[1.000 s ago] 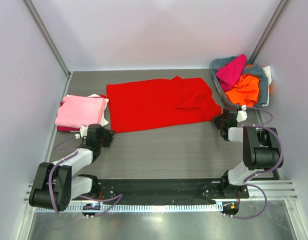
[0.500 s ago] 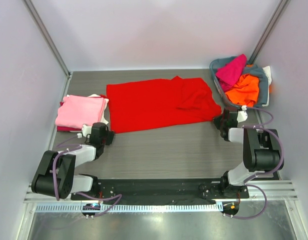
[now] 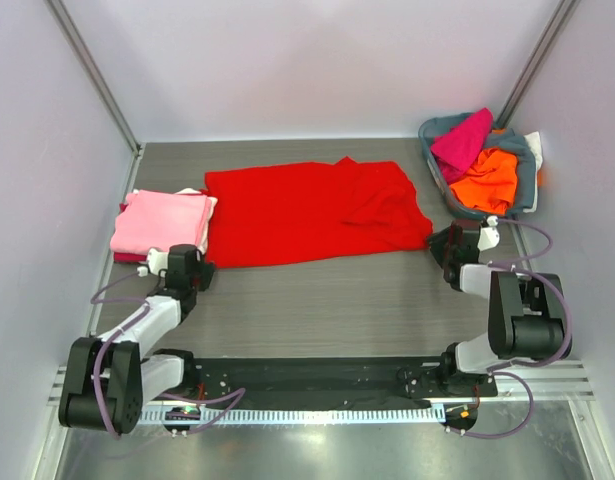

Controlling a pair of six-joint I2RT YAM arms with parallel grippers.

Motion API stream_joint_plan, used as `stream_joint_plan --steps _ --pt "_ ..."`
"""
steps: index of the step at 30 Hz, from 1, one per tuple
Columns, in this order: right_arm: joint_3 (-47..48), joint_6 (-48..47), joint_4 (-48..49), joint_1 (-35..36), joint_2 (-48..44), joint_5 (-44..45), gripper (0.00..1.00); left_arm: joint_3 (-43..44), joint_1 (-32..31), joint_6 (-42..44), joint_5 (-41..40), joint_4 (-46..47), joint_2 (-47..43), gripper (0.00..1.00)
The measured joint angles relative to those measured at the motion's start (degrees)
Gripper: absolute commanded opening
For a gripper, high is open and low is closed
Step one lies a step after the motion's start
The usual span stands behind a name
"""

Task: Fold and stack the t-shirts
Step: Fold the tshirt, then flatten the tshirt out

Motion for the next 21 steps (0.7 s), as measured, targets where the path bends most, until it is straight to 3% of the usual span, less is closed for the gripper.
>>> stream_joint_plan --steps 4,14,21 --pt "-1.79 -0.87 -1.57 0.00 -3.74 -1.51 0.55 0.00 0.13 1.11 0.02 -1.66 -1.75 0.00" --pt "-7.26 -2.36 -10.27 0.13 -25.97 -6.40 0.47 0.00 0.74 2.73 0.20 -2.64 -1.75 0.00" --pt "-7.87 -1.16 -12.57 2.10 -24.30 -9.86 0.41 0.00 1.14 3.56 0.55 -3.39 -1.75 0.01"
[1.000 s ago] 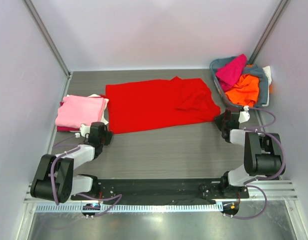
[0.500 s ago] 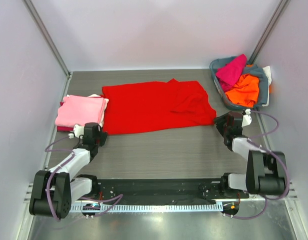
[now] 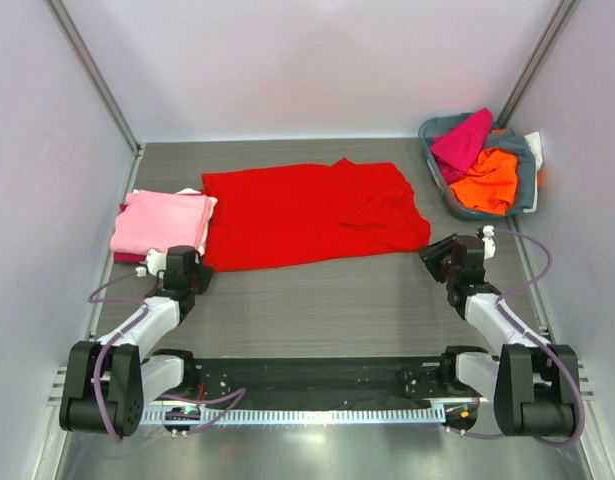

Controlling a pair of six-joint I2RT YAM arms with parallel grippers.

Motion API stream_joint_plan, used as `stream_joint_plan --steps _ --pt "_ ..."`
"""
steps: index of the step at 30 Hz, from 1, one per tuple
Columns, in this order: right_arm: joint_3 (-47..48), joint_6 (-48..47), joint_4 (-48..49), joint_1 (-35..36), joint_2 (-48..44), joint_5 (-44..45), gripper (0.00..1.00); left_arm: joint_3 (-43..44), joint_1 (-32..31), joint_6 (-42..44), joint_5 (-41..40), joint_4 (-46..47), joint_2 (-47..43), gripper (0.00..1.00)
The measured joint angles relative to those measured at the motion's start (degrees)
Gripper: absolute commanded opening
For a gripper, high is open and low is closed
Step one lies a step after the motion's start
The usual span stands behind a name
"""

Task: Fold and stack the t-shirts
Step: Flatten the tshirt out

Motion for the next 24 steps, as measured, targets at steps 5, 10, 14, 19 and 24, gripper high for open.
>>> stream_joint_plan --steps 5,10,14,19,24 --pt "0.00 2.10 1.27 5.81 6.25 0.07 0.40 0.00 0.04 0.33 0.20 -0.48 -0.02 0.00" --pt "0.35 4.46 5.11 8.50 12.52 1.60 0.47 0.00 0.15 0.57 0.63 -0.98 -0.02 0.00" --pt "1.62 5.20 9.18 8.50 16.28 3.91 0.46 0.00 0.42 0.63 1.07 -1.18 -0.02 0.00" --pt "4.24 6.19 14.21 8.44 22.32 5.90 0.42 0.02 0.70 0.85 1.49 -1.22 -0.02 0.00" --pt "5.16 7.17 16.98 7.34 25.07 6.97 0.41 0.04 1.57 1.66 2.25 -1.22 0.09 0.00"
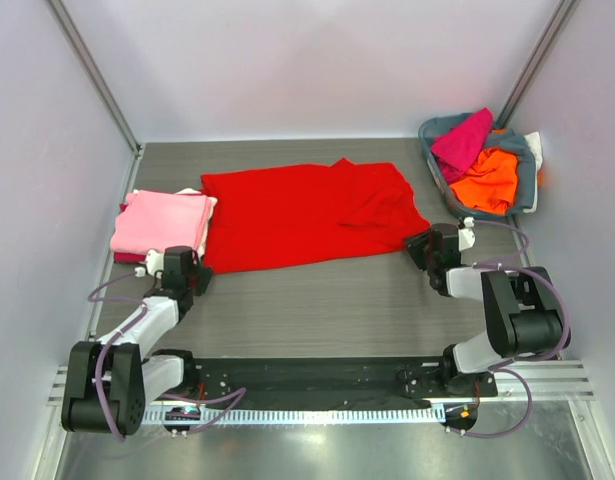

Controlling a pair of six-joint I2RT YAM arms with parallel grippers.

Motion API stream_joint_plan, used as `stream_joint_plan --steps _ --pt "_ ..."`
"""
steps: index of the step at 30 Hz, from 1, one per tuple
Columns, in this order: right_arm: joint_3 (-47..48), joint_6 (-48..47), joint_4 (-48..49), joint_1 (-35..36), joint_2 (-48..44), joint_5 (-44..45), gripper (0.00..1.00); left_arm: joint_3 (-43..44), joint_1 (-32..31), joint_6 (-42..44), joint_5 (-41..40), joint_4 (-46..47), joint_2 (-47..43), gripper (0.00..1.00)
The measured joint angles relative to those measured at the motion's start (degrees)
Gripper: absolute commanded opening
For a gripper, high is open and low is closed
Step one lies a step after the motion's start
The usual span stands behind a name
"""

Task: Fold and stack the t-shirts
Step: Flatten the tshirt out

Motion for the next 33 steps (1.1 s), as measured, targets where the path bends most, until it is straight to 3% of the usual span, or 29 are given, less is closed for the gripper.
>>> stream_joint_plan --steps 14,18,23,33 --pt "2.25 -0.02 3.28 -2.19 4.26 1.44 0.38 1.40 2.01 1.49 2.21 -0.15 2.47 0.00" --pt "2.36 0.02 3.52 -2.36 4.24 1.49 0.51 1.81 2.10 1.77 2.25 -0.17 2.47 0.00" --pt "2.80 -1.57 2.97 -2.38 3.63 1.86 0.52 2.29 2.12 1.95 2.25 -0.24 2.56 0.00" --pt "-3.34 -8.31 -3.26 -1.22 -8.04 2.29 0.47 2.64 2.21 2.25 2.25 -0.61 2.56 0.00"
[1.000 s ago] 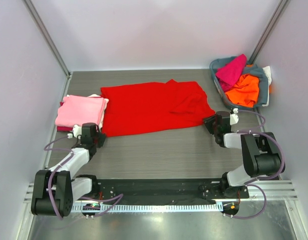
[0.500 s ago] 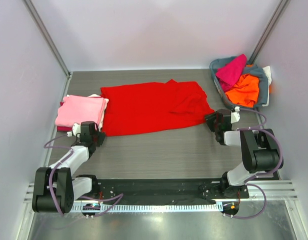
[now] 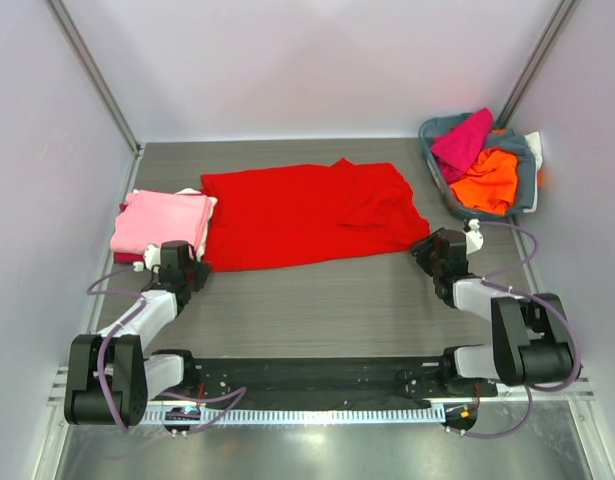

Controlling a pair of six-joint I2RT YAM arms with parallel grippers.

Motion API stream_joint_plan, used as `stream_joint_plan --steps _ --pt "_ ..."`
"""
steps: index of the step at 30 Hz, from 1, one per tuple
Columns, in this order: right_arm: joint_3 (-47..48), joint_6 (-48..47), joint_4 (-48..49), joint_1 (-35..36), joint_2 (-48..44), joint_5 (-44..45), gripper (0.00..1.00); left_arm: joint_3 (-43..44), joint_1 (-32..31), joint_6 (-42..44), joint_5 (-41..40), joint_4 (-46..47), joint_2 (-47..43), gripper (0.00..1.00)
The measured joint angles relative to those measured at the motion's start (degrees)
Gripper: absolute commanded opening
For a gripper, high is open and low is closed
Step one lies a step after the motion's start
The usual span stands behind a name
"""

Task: Fold and stack the t-shirts
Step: Flatten the tshirt out

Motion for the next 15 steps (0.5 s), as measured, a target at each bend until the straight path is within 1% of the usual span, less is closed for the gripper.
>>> stream_joint_plan --steps 4,7,10,15 --pt "-0.90 -1.42 -0.94 1.38 -3.89 -0.28 0.42 0.44 0.00 0.44 -0.02 -0.31 0.00 0.00" --pt "-0.90 -1.70 -1.22 2.82 -4.28 -0.52 0.36 0.59 0.00 0.68 -0.02 -0.44 0.00 0.00" --pt "-0.81 -1.46 -1.68 3.67 -2.91 -0.72 0.31 0.59 0.00 0.74 0.00 -0.61 -0.02 0.00" --pt "0.83 0.09 -1.92 3.76 2.25 -0.90 0.30 0.59 0.00 0.76 -0.02 -1.31 -0.52 0.00"
